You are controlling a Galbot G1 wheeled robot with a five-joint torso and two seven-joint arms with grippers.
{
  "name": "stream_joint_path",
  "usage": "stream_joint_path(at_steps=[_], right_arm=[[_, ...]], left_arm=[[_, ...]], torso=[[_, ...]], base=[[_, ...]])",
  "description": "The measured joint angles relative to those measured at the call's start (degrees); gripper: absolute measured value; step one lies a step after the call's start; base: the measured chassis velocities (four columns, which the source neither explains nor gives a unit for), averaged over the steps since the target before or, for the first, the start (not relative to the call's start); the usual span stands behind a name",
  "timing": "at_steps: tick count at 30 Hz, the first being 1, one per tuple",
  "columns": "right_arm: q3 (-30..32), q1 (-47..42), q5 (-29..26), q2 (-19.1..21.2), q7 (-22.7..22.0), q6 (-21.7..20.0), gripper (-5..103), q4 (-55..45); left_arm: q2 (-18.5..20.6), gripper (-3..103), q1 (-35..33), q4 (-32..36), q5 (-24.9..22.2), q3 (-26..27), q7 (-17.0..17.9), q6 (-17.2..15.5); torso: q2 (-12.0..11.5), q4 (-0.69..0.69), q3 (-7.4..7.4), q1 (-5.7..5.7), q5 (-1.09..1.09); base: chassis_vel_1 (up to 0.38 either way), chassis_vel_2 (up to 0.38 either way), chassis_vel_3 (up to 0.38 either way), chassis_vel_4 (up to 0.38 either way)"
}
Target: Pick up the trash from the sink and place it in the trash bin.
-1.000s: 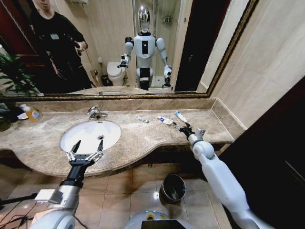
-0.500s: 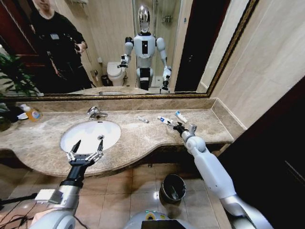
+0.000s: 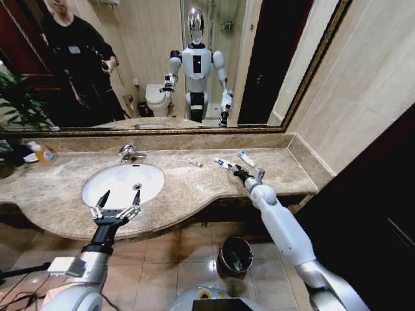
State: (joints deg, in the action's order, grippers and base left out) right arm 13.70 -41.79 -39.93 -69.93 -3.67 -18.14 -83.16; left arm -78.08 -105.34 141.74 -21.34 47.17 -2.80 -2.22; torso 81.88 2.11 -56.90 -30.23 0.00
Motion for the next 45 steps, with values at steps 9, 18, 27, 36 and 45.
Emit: stream_joint_path(at_steps=[9, 18, 27, 36, 45], right_arm=[[-0.2, -0.2, 0.6, -0.4, 0.0, 0.3, 8, -0.1], [-0.1, -1.9, 1.1, -0.3, -0.5, 0.7, 0, -3.6], [2.4, -8.7, -0.2, 2.8, -3.4, -0.4, 0, -16.9], [6.3, -22.2, 1.8, 6.5, -4.4, 0.5, 0, -33.2], [9.5, -34.1, 9.0, 7.9, -4.0, 6.2, 0, -39.6]], left_arm=[[0.0, 100, 0.0, 0.0, 0.0, 0.0, 0.0, 0.0], [0.0, 100, 0.0, 0.0, 0.0, 0.0, 0.0, 0.0], [0.0, 100, 0.0, 0.0, 0.0, 0.0, 0.0, 0.0], [0.0, 100, 0.0, 0.0, 0.0, 0.0, 0.0, 0.0], [0.0, 100, 0.0, 0.0, 0.0, 0.0, 0.0, 0.0]], torso=[[0.0, 0.00, 0.00, 0.00, 0.00], [0.0, 0.00, 0.00, 0.00, 0.01], [0.0, 0.00, 0.00, 0.00, 0.00], [0.0, -0.01, 0.01, 0.01, 0.00], [0.0, 0.00, 0.01, 0.01, 0.00]], base=[[0.000, 0.000, 0.000, 0.000], [0.000, 0.000, 0.000, 0.000], [0.000, 0.000, 0.000, 0.000], [0.000, 0.000, 0.000, 0.000], [0.000, 0.000, 0.000, 0.000]])
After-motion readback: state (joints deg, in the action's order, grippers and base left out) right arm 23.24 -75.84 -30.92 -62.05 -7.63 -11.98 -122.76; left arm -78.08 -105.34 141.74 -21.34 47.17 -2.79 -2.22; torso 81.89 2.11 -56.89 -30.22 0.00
